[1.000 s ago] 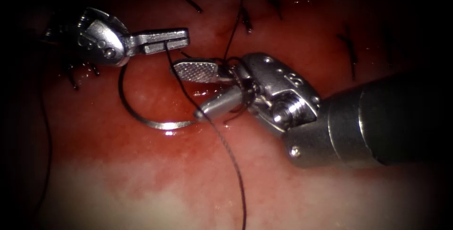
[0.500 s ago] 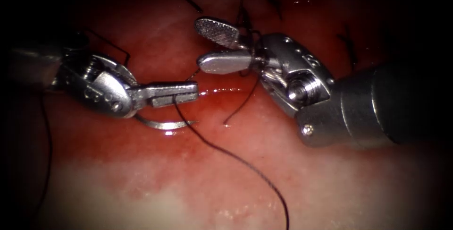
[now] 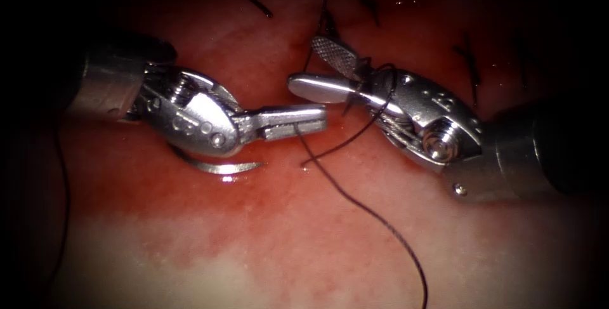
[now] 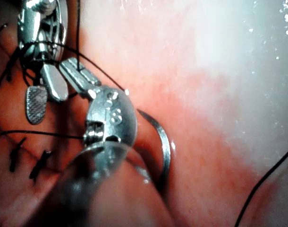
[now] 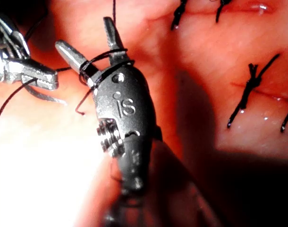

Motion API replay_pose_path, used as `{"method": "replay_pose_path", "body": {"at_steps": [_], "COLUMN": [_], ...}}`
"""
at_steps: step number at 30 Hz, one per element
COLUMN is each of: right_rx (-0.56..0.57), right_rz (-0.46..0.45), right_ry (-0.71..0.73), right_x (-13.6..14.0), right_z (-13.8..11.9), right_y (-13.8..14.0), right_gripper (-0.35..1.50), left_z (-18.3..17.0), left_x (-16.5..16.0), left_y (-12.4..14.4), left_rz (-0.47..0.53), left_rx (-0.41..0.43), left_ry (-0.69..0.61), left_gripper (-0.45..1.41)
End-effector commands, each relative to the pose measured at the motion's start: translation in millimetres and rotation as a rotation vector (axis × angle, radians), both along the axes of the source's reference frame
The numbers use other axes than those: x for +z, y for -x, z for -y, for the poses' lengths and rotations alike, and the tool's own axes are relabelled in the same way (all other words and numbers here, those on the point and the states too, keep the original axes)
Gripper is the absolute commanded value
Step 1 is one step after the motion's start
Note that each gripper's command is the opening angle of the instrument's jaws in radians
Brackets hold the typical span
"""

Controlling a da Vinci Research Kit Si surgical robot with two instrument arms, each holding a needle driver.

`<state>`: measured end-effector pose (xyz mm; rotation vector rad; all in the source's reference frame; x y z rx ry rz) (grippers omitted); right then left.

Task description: Wound Closure

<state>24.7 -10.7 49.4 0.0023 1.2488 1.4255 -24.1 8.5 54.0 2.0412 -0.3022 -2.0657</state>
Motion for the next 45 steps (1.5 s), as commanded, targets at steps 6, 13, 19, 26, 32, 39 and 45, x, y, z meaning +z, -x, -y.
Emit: {"method": "replay_pose_path", "body": {"at_steps": [6,13,19,26,32,39,45], "right_rx": [0.064,0.049,0.021,0.095,0.011,-0.057,-0.082], "right_rz": [0.053,0.034,0.064,0.063,0.213,0.345,0.369], "right_ry": [-0.056,-0.081,-0.099,-0.129,0.034,0.139,0.130], "right_x": [2.7,4.0,4.9,4.4,2.4,1.1,0.6], "right_z": [-0.3,-0.7,-0.9,0.7,5.2,8.5,9.6], "right_y": [-0.3,-1.6,-3.8,-5.1,-4.9,-5.0,-5.3], "right_gripper": [0.72,0.67,-0.35,-0.35,-0.35,-0.35,-0.35], "left_z": [0.0,-0.5,-0.7,-1.5,-4.9,-11.4,-16.0], "left_x": [1.1,1.4,1.5,1.8,2.5,3.6,5.0], "left_y": [0.7,0.4,0.1,-2.0,-6.2,-5.6,-3.8], "left_rz": [-0.004,-0.007,-0.010,-0.038,-0.107,-0.169,-0.453], "left_rx": [-0.003,-0.006,-0.008,-0.036,-0.111,-0.157,-0.348], "left_ry": [-0.007,-0.012,-0.017,-0.053,-0.109,-0.133,-0.011], "left_gripper": [-0.45,-0.45,-0.45,-0.45,-0.45,-0.45,-0.45]}}
